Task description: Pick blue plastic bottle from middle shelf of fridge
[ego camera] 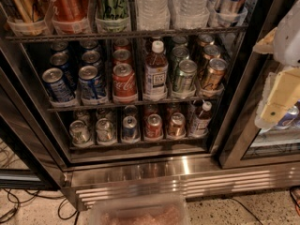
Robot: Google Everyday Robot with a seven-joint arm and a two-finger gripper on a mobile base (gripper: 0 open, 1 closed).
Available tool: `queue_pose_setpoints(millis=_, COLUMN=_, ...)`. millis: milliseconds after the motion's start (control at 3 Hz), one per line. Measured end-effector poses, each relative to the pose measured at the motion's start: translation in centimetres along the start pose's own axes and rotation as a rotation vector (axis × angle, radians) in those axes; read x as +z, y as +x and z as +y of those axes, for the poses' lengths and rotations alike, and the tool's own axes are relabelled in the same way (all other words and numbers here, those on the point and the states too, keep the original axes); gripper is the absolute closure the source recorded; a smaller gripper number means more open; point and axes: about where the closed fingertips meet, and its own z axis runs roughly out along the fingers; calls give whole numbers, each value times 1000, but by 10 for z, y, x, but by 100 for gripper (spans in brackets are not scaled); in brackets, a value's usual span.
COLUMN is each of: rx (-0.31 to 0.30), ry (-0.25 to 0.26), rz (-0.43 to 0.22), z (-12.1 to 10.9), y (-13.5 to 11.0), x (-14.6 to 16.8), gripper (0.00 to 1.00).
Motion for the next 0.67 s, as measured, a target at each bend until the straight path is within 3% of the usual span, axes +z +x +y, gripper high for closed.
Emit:
queue_pose_setpoints(millis=333, rx=0, ry=5, rz=-16, z=0, y=-4, x=1, gripper=0)
queue_pose_setpoints(millis=667, rx=18, ry=5, rz=-78, z=7, y=-17, x=10, gripper=0)
